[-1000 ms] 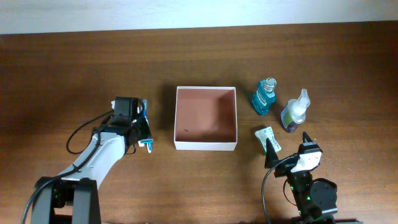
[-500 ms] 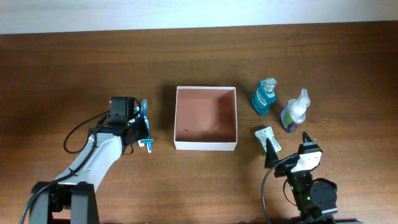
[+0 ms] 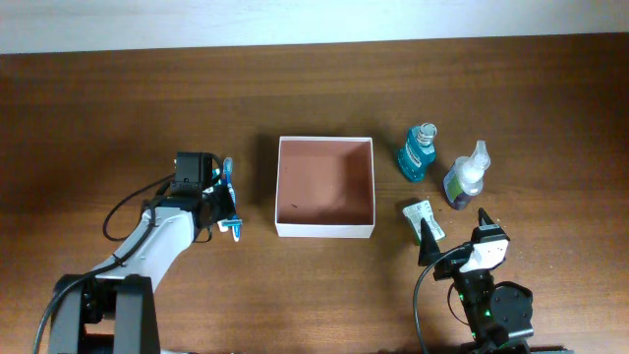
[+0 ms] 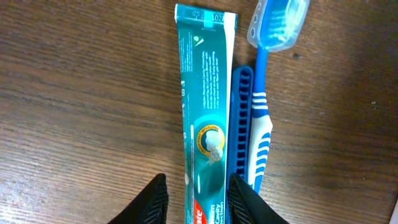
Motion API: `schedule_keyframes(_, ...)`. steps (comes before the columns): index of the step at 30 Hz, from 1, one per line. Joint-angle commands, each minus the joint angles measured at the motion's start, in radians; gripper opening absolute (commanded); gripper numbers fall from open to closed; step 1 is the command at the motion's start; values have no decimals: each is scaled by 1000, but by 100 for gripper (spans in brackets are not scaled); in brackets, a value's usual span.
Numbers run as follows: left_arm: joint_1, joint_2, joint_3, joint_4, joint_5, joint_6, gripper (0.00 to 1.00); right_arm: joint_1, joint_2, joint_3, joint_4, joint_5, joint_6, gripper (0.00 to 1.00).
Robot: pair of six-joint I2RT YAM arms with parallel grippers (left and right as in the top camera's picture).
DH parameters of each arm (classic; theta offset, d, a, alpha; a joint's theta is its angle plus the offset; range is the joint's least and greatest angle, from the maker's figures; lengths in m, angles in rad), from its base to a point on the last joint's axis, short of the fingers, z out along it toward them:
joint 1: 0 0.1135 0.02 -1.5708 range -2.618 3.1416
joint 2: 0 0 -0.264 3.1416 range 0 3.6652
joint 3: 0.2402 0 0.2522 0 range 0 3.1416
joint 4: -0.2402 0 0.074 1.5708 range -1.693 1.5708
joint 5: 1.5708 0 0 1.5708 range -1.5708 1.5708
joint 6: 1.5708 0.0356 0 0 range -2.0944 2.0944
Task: Pack container
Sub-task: 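Lower and close the left gripper on the toothpaste tube, lift it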
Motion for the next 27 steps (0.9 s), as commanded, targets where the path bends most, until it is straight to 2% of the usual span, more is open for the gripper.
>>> schedule_keyframes(1,10,37,-10,21,15,-14,33,6,-4,-5,-6,8,11,98)
schedule_keyframes(14,18,92,-10,57,50,-17,31,6,-4,-5,-6,8,11,98)
schedule_keyframes(16,18,92,-10,60,50,-17,26,6,-4,-5,-6,8,11,98)
schedule_keyframes(20,18,92,-10,60,50,-17,22,6,-4,-5,-6,8,11,98)
schedule_keyframes(27,18,90,-9,59,52,-16,1,6,-4,-5,-6,8,11,98)
